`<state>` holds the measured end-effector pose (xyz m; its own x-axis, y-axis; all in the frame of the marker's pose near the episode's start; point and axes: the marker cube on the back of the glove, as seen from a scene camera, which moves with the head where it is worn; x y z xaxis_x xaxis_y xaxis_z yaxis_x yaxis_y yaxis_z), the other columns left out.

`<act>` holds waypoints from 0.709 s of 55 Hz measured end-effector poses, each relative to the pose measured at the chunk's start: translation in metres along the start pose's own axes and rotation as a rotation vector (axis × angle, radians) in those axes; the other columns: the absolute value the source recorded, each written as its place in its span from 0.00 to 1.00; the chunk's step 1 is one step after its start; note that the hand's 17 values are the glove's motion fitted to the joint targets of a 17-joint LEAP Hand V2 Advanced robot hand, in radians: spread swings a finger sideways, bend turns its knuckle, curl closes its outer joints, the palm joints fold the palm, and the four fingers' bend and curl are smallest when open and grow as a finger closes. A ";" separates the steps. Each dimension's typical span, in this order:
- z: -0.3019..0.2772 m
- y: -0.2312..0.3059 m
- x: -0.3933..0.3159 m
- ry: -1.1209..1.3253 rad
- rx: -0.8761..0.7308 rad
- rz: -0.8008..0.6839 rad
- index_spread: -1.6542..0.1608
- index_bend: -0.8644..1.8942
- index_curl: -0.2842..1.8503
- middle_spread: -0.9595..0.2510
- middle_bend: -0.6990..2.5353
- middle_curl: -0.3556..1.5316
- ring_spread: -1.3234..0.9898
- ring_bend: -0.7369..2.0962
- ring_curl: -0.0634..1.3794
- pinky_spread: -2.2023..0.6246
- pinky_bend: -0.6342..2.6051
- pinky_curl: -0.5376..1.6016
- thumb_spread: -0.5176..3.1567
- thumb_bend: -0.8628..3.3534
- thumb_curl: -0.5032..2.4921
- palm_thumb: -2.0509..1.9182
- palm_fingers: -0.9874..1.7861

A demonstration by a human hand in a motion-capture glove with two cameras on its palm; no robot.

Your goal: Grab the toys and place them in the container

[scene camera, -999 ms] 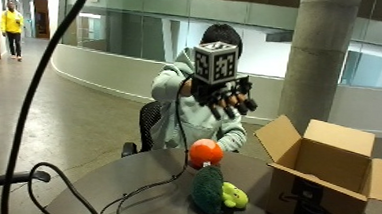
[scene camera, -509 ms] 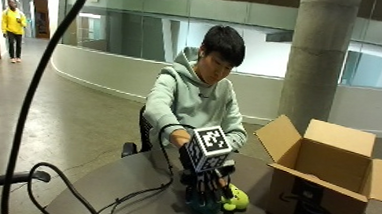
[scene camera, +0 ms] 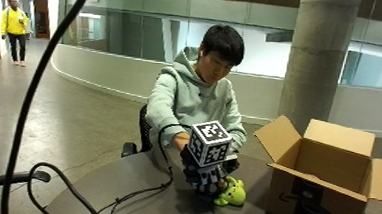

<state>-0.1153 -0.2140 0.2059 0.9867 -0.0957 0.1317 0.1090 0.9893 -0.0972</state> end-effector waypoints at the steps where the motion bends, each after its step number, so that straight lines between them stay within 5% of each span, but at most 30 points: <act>1: -0.001 0.003 -0.001 -0.007 -0.010 -0.003 0.78 0.42 0.28 0.64 0.45 0.38 0.43 0.64 0.41 0.65 0.49 0.45 0.37 0.29 0.39 0.74 0.75; 15: -0.065 0.079 -0.022 -0.027 -0.047 0.028 0.76 0.45 0.34 0.58 0.47 0.43 0.40 0.65 0.45 0.64 0.51 0.48 0.29 0.27 0.43 0.71 0.71; 28: -0.218 0.111 -0.045 0.012 0.152 -0.064 0.75 0.45 0.38 0.57 0.48 0.46 0.39 0.66 0.48 0.64 0.53 0.49 0.25 0.26 0.46 0.71 0.69; 39: -0.289 0.125 -0.121 0.030 0.257 -0.106 0.74 0.46 0.42 0.56 0.48 0.50 0.39 0.67 0.49 0.64 0.54 0.50 0.22 0.26 0.48 0.71 0.69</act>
<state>-0.1857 -0.1108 -0.1073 0.9750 -0.1994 0.0982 0.1811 0.9688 0.1692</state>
